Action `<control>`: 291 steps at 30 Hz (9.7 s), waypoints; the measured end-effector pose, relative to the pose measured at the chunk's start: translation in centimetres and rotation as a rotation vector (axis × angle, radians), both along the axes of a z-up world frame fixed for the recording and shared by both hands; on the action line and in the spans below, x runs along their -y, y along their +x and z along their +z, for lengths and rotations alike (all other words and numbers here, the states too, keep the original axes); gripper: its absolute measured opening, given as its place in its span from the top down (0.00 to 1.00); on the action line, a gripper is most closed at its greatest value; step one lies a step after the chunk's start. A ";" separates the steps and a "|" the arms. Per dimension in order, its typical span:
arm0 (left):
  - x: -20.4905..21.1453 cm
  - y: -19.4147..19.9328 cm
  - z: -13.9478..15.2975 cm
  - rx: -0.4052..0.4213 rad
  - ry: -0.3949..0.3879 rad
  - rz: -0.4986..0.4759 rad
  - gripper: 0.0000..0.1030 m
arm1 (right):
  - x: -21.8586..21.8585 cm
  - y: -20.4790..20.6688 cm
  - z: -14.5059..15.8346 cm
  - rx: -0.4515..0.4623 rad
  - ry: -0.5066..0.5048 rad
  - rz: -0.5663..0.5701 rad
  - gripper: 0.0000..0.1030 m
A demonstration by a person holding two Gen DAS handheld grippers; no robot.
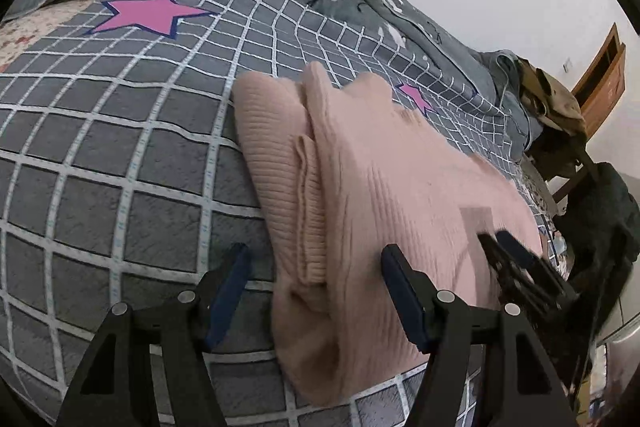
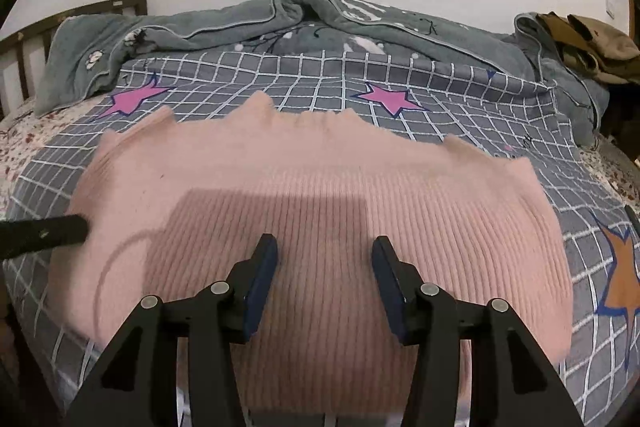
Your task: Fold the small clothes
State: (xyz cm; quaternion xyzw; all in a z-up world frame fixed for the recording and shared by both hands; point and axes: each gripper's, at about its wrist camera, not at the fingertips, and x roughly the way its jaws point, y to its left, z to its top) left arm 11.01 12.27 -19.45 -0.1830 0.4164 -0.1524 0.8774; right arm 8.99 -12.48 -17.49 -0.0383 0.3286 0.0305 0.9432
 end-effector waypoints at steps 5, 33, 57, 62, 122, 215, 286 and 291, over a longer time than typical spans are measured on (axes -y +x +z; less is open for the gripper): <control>0.0 0.6 -0.2 -0.028 -0.075 0.036 0.59 | -0.1 -2.0 -0.3 0.018 -0.022 0.016 0.53; 8.1 -0.4 10.7 0.039 -0.040 0.108 0.80 | 7.0 -7.6 1.6 0.104 0.072 0.151 0.53; 25.2 1.9 10.2 0.046 0.039 -0.119 0.38 | 23.4 -11.3 5.5 0.128 0.176 -0.013 0.53; 20.1 2.0 10.2 0.053 0.096 0.007 0.38 | 19.8 -8.8 8.1 0.156 0.324 0.138 0.43; 16.8 11.4 5.4 0.008 0.023 -0.222 0.85 | 17.9 8.2 3.8 -0.136 0.539 0.096 0.70; 5.1 6.6 8.7 0.008 0.210 0.160 0.28 | 3.2 5.5 7.2 0.046 0.314 0.412 0.75; 4.8 7.7 6.1 -0.002 0.193 0.085 0.27 | 9.3 10.0 4.6 -0.103 0.260 0.198 0.64; 5.1 7.0 6.6 0.014 0.192 0.071 0.27 | 8.0 10.0 4.3 -0.116 0.259 0.193 0.70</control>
